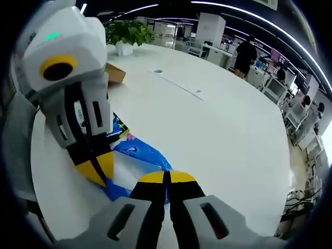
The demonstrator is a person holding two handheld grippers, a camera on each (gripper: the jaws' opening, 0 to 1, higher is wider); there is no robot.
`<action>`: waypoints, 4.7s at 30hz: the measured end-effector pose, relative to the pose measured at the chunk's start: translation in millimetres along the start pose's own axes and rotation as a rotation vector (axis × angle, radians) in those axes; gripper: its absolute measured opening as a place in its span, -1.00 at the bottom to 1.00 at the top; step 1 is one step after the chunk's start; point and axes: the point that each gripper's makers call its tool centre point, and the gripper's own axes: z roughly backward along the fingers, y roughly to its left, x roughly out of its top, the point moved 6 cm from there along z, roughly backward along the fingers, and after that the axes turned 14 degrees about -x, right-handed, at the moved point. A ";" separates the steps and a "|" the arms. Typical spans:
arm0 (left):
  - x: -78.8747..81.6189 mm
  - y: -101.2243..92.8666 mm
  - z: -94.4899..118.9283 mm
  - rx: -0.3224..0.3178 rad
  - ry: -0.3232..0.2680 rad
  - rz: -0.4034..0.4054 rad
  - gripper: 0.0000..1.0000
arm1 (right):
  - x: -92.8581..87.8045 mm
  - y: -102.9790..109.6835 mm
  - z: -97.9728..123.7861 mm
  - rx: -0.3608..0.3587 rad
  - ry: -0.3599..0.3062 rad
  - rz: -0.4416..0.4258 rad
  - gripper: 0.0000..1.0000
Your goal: Operate the shoe box by opening the lid, removing the specified soft item, and placing it in the target area until the item is outside and the box remains undamaged.
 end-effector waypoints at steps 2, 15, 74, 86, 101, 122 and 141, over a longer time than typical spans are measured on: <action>0.6 -0.7 0.5 0.002 0.002 -0.004 -1.00 | 0.5 0.1 0.9 -0.002 0.000 0.003 -1.00; 12.7 -7.6 15.9 0.053 -0.006 -0.053 -0.91 | 9.3 3.0 17.5 0.003 -0.004 0.029 -0.98; -75.3 -174.9 182.3 0.377 -0.169 0.164 -0.21 | 89.7 124.4 125.5 0.131 -0.050 0.173 -0.45; -118.7 -209.1 213.0 0.445 -0.178 0.206 -0.11 | 110.9 172.7 119.2 0.265 -0.059 0.269 -0.37; -160.5 -261.1 244.9 0.572 -0.260 0.287 0.06 | 142.9 223.8 101.5 0.397 -0.123 0.372 -0.29; -207.9 -310.5 277.5 0.763 -0.315 0.375 0.26 | 162.1 272.9 65.0 0.493 -0.133 0.509 -0.25; -242.3 -345.1 281.9 0.853 -0.369 0.464 0.46 | 161.7 306.5 33.0 0.579 -0.074 0.628 -0.27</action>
